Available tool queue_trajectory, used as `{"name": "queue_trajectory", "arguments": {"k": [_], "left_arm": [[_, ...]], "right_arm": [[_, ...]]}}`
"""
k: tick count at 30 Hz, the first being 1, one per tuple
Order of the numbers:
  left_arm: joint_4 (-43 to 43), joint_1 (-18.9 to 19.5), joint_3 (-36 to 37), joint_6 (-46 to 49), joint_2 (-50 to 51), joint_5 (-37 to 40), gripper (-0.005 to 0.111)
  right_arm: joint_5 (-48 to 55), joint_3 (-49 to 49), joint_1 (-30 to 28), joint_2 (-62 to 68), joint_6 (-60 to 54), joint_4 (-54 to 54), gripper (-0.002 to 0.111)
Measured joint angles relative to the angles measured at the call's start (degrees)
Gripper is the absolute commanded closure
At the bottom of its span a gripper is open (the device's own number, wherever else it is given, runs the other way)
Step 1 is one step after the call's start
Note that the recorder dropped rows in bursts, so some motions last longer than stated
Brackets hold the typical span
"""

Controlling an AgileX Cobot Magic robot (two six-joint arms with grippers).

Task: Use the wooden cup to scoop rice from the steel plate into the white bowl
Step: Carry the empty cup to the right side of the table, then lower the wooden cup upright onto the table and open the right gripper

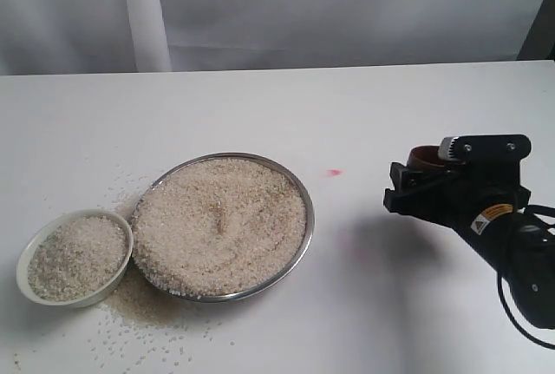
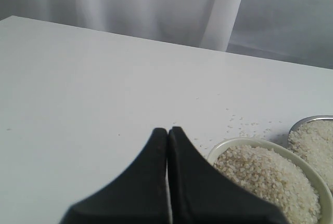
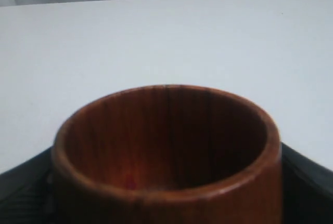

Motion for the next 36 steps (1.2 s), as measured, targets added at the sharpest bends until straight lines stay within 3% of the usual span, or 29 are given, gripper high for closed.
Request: {"name": "queue_trajectory", "arguments": {"k": [28, 30, 33, 36], "left_arm": [[0.0, 0.0, 0.0, 0.0, 0.0, 0.0, 0.107], [0.0, 0.0, 0.0, 0.0, 0.0, 0.0, 0.107], [0.0, 0.0, 0.0, 0.0, 0.0, 0.0, 0.107], [0.0, 0.0, 0.0, 0.0, 0.0, 0.0, 0.107]], "right_arm": [[5.7, 0.0, 0.0, 2.2, -0.1, 0.4, 0.108], [5.7, 0.0, 0.0, 2.2, -0.5, 0.4, 0.102], [5.7, 0.0, 0.0, 2.2, -1.4, -0.2, 0.083], [5.7, 0.0, 0.0, 2.2, -2.2, -0.6, 0.053]]}}
